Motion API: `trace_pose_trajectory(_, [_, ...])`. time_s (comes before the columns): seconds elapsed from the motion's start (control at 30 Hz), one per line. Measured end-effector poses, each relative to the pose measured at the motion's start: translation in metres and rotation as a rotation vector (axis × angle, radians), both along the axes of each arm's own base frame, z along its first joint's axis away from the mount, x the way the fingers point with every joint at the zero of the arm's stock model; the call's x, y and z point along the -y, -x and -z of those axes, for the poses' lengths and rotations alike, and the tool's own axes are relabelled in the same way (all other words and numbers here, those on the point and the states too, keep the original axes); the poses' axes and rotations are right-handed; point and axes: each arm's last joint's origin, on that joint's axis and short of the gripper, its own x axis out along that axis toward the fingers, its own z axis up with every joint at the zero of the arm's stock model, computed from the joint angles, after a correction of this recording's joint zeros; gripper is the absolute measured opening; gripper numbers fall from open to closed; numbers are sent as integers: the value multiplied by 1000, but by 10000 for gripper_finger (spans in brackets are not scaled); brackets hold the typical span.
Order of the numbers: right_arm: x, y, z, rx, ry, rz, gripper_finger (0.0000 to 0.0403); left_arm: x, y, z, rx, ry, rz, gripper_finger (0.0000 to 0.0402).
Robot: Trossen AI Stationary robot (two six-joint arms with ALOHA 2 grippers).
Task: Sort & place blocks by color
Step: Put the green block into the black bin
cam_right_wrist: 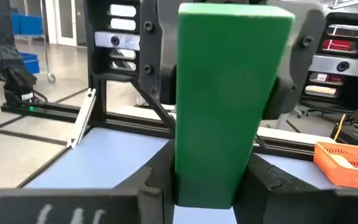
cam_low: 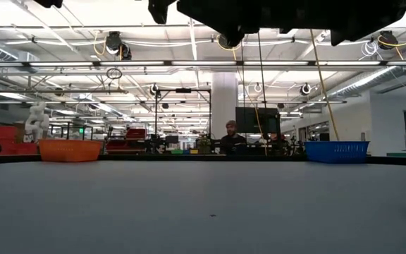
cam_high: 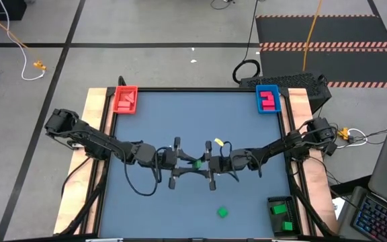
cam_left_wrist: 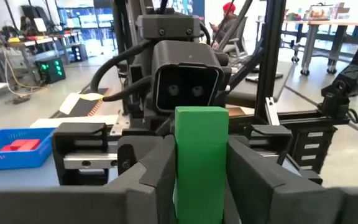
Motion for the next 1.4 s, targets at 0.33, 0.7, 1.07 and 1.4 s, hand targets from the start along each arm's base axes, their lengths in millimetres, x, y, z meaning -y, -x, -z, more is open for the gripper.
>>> trace_pose_trajectory(0.33, [-2, 8, 5, -182, 11, -10, 97, -2, 8, -12, 16, 42, 3, 219])
trace_pose_trajectory(0.7, [-18, 74, -12, -712, -200, -142, 97, 0, 27, -29, -8, 34, 31, 234])
trace_pose_trajectory(1.07, [-28, 140, -20, -1344, -789, -80, 97, 0, 28, -31, -2, 34, 33, 227])
trace_pose_trajectory(1.4, [-52, 176, -16, -1916, -1082, 55, 97, 0, 28, -30, -12, 45, 32, 227])
